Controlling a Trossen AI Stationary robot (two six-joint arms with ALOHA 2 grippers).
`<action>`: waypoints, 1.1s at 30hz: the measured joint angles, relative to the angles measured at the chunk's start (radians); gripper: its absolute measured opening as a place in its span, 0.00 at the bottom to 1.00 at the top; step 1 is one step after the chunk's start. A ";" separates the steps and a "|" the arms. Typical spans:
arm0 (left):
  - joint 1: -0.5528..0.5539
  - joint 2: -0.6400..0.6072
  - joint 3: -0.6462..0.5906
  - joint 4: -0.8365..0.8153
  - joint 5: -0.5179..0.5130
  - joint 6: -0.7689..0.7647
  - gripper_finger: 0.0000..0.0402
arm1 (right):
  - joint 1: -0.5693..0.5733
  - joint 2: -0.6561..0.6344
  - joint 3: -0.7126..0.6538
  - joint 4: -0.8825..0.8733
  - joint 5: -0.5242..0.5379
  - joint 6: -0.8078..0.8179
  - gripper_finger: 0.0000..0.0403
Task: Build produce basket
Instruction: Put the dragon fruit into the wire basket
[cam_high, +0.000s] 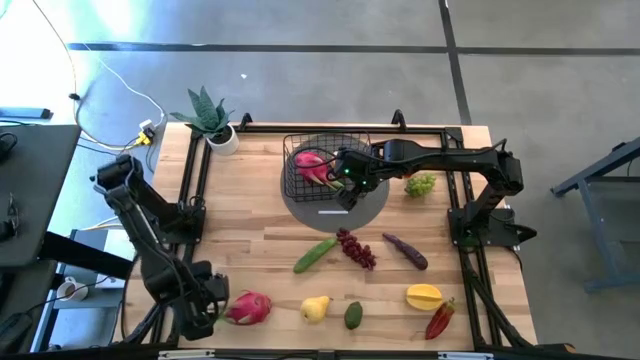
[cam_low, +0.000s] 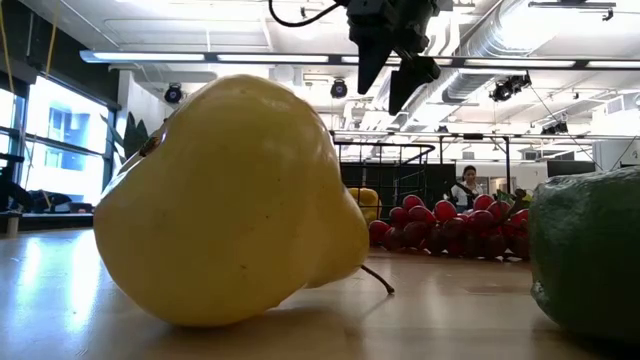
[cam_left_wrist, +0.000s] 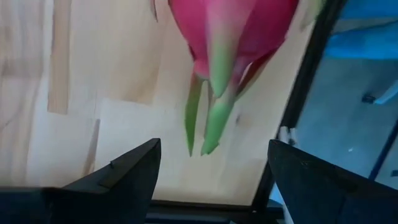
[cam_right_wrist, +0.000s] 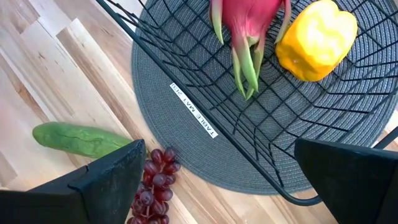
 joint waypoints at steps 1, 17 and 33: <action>0.000 0.017 0.000 0.008 0.008 0.000 0.71 | 0.000 0.000 0.000 0.000 0.000 0.000 0.97; 0.014 0.197 0.000 0.063 0.024 -0.007 0.71 | 0.000 0.000 0.000 0.000 0.000 -0.016 0.97; 0.055 0.273 0.001 0.062 0.055 0.023 0.59 | 0.000 0.000 0.000 -0.004 -0.002 -0.033 0.97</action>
